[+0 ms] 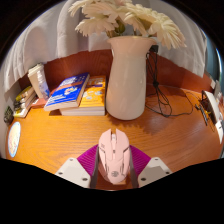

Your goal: Arrange mouse

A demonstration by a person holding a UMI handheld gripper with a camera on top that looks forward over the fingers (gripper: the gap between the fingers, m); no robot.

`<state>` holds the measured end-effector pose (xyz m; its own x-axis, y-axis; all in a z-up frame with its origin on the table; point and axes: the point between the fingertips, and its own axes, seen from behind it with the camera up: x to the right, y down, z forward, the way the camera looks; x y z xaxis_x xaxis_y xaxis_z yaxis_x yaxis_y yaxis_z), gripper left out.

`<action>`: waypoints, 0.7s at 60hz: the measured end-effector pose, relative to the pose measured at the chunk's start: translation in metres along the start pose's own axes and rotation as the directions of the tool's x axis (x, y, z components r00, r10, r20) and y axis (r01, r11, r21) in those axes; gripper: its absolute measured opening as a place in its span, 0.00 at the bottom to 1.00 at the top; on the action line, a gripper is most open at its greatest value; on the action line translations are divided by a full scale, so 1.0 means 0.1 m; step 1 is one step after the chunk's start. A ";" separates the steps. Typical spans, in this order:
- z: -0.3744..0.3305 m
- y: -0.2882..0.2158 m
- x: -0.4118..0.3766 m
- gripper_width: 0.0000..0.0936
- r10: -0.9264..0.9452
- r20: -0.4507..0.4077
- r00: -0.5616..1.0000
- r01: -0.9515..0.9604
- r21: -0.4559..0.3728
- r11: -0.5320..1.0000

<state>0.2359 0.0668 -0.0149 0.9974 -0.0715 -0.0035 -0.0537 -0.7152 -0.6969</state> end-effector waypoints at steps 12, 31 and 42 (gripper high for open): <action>0.02 0.00 -0.01 0.38 -0.006 -0.029 1.000 0.005 -0.041 0.999; -0.90 -1.04 -0.81 0.38 0.072 -0.083 0.994 -0.062 0.127 0.990; -1.50 -1.57 -2.05 0.39 0.073 -0.032 0.997 -0.063 0.247 0.967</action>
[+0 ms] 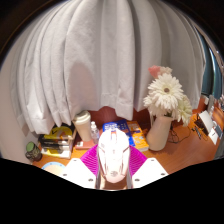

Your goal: Arrange mouse

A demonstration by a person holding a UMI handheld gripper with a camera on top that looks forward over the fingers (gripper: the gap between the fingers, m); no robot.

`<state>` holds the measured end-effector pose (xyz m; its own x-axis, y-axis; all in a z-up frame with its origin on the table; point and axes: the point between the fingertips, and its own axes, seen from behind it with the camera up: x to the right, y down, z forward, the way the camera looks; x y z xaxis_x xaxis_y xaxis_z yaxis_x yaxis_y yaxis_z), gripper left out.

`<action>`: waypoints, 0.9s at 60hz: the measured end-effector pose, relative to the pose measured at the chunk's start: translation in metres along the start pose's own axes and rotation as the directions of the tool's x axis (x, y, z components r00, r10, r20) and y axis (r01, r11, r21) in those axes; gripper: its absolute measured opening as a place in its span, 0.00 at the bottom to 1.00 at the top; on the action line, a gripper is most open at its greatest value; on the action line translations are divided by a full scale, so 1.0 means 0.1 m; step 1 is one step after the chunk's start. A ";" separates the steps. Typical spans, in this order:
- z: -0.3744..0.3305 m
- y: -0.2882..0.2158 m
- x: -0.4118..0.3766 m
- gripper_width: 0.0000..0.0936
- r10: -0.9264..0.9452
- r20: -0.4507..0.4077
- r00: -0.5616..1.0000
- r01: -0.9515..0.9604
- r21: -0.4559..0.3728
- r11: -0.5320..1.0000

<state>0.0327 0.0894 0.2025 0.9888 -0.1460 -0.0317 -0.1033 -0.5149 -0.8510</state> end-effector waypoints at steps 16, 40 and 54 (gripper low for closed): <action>-0.01 0.58 -1.96 0.38 -0.055 0.152 0.987 0.064 -0.054 0.997; 0.56 2.29 -2.82 0.33 -0.138 0.162 0.977 0.179 -0.274 0.945; 0.54 2.33 -2.85 0.55 -0.118 0.166 0.979 0.162 -0.287 0.944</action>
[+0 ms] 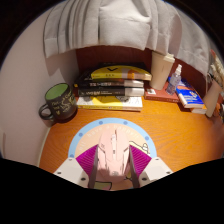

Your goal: Arrange mouse

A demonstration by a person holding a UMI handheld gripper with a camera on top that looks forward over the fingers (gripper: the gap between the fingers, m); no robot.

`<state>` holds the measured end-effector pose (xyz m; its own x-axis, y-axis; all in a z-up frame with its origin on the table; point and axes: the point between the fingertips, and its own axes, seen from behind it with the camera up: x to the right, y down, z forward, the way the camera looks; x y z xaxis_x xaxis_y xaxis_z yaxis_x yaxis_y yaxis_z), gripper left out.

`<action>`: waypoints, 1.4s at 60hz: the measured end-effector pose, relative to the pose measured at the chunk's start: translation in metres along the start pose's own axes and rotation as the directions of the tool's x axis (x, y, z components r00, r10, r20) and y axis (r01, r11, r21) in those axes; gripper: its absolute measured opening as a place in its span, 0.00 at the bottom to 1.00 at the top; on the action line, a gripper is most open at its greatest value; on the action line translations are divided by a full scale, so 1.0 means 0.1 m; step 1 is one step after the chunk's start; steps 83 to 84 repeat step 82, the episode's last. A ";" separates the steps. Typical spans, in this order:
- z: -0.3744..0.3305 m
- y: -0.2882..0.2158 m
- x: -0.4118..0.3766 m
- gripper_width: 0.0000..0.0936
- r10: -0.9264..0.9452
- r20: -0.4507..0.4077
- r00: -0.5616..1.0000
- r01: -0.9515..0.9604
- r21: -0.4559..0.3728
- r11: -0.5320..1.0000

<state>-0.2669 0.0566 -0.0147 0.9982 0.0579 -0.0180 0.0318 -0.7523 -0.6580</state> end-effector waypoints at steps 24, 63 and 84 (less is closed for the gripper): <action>-1.44 -0.83 0.36 0.91 0.013 0.043 0.999 -0.019 0.152 0.988; -3.65 -1.03 1.28 0.90 0.029 0.036 0.999 -0.040 0.379 0.925; -3.80 -0.83 1.39 0.90 0.024 0.019 1.000 -0.029 0.376 0.926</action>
